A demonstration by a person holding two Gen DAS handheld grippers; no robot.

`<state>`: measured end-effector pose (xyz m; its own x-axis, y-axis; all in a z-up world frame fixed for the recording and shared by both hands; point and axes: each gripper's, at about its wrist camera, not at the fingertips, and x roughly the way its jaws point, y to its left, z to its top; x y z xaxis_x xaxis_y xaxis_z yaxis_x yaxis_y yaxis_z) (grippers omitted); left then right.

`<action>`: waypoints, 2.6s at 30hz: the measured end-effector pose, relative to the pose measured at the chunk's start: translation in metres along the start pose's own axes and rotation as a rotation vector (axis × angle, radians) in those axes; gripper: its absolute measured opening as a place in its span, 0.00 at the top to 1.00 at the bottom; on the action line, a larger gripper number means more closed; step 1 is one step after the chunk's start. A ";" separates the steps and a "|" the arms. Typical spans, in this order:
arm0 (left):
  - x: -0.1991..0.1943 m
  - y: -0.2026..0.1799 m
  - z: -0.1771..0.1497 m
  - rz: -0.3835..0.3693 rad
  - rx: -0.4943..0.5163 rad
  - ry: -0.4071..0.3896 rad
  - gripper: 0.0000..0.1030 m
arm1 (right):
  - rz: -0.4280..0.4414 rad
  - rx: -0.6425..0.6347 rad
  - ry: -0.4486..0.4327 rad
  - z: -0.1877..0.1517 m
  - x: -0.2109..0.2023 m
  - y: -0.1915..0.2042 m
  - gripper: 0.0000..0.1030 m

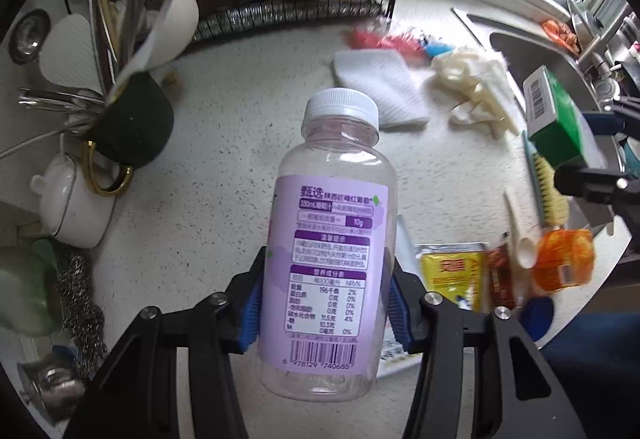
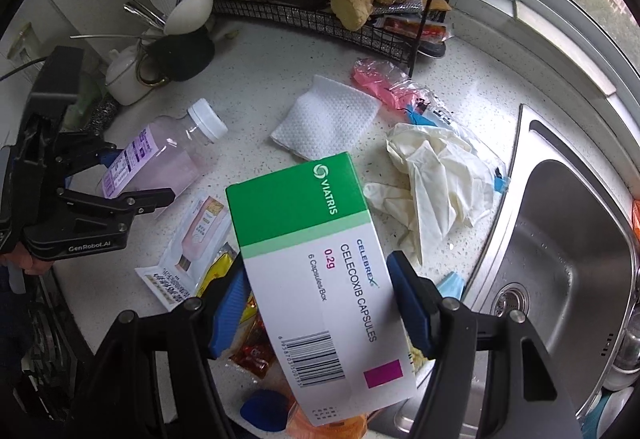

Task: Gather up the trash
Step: 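Grasp the purple-labelled plastic bottle with the left gripper while the right holds the box, then carry the bottle and box down toward the red bin with both grippers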

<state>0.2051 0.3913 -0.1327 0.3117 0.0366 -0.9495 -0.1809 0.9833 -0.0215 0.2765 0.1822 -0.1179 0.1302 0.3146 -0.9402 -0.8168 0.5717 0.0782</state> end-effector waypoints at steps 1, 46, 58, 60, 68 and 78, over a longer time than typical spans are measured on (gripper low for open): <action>-0.008 -0.005 -0.001 0.005 -0.003 -0.012 0.52 | 0.000 0.002 -0.010 -0.003 -0.004 -0.002 0.37; -0.018 -0.415 -0.230 -0.146 0.317 0.097 0.52 | -0.040 0.383 -0.132 -0.391 -0.086 -0.064 0.37; 0.161 -0.438 -0.270 -0.176 0.291 0.208 0.52 | -0.066 0.448 -0.010 -0.436 0.074 -0.080 0.37; 0.186 -0.443 -0.277 -0.174 0.288 0.210 0.52 | -0.076 0.459 0.005 -0.444 0.100 -0.081 0.37; 0.270 -0.465 -0.290 -0.178 0.321 0.243 0.52 | -0.084 0.537 0.001 -0.471 0.176 -0.090 0.37; 0.296 -0.466 -0.285 -0.186 0.354 0.194 0.31 | -0.071 0.578 0.014 -0.500 0.206 -0.096 0.37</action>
<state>0.1155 -0.1071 -0.4932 0.1214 -0.1473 -0.9816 0.2023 0.9718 -0.1208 0.1010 -0.1867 -0.4849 0.1629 0.2531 -0.9536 -0.3667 0.9128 0.1797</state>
